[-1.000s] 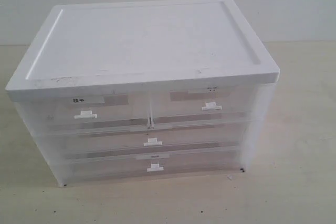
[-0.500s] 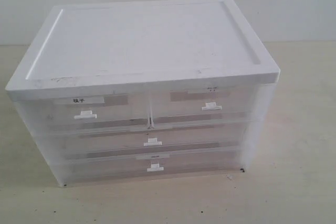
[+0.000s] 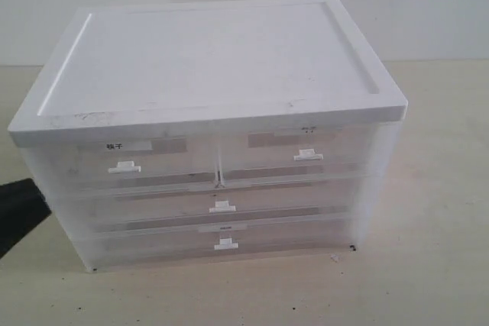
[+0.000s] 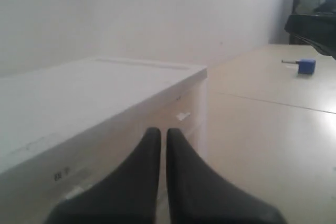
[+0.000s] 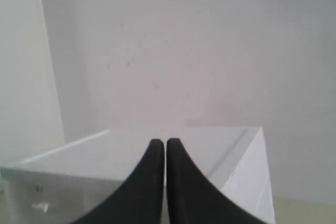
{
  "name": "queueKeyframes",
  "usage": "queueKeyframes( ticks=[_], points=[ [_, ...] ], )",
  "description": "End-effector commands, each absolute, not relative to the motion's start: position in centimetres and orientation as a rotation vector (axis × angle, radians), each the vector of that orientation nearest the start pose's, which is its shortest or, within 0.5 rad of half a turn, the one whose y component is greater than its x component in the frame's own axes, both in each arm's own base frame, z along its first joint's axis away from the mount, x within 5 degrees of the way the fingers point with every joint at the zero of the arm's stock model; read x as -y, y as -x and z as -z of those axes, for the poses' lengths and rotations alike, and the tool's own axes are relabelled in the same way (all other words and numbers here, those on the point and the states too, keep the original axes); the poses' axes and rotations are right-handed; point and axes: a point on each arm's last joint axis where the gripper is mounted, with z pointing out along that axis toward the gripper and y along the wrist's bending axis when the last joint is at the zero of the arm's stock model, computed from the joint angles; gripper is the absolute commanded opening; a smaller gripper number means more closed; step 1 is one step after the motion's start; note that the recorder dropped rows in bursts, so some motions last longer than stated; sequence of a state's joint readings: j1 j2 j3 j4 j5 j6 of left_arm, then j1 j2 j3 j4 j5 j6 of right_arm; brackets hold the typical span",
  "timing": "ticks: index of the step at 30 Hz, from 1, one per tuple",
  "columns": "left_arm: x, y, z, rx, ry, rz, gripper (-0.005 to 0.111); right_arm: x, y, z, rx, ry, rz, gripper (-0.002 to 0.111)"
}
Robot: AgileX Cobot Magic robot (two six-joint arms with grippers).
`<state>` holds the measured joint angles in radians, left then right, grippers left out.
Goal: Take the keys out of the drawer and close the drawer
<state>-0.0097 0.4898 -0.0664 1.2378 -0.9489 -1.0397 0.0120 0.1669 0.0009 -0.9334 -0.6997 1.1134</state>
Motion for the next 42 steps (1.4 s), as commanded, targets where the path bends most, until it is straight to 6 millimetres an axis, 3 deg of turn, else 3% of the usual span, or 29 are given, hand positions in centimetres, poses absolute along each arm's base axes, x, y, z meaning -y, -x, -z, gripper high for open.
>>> queueKeyframes(
  ticks=[1,14,21,29,36,38,39,42],
  points=[
    [7.5,-8.3,-22.7,-1.386,-0.801,0.684,0.004,-5.5,-6.8,-22.5,-1.4,0.41,-0.619,0.0],
    [7.2,-12.4,-20.0,-1.452,-0.782,0.611,0.004,-7.1,-13.7,-20.2,-1.647,0.615,-0.785,0.0],
    [9.8,-13.1,-18.0,-1.452,-0.93,0.642,0.004,-7.4,-17.1,-19.0,-1.681,0.618,-0.868,0.0],
    [13.8,-14.3,-15.4,-1.455,-1.188,0.5,0.004,-7.6,-17.5,-18.6,-1.655,0.636,-0.909,0.0],
    [16.4,-14.3,-14.8,-1.349,-1.326,0.371,0.004,-7.6,-17.5,-18.6,-1.653,0.639,-0.906,0.0],
    [17.3,-14.3,-14.6,-1.337,-1.438,0.308,0.01,-7.6,-17.4,-18.6,-1.654,0.641,-0.907,0.0],
    [18.0,-14.6,-14.6,-1.351,-1.492,0.291,0.021,-7.6,-17.4,-18.6,-1.654,0.641,-0.907,0.0],
    [18.9,-15.1,-15.0,-1.389,-1.495,0.273,0.039,-7.6,-17.4,-18.5,-1.658,0.646,-0.905,0.0]
  ],
)
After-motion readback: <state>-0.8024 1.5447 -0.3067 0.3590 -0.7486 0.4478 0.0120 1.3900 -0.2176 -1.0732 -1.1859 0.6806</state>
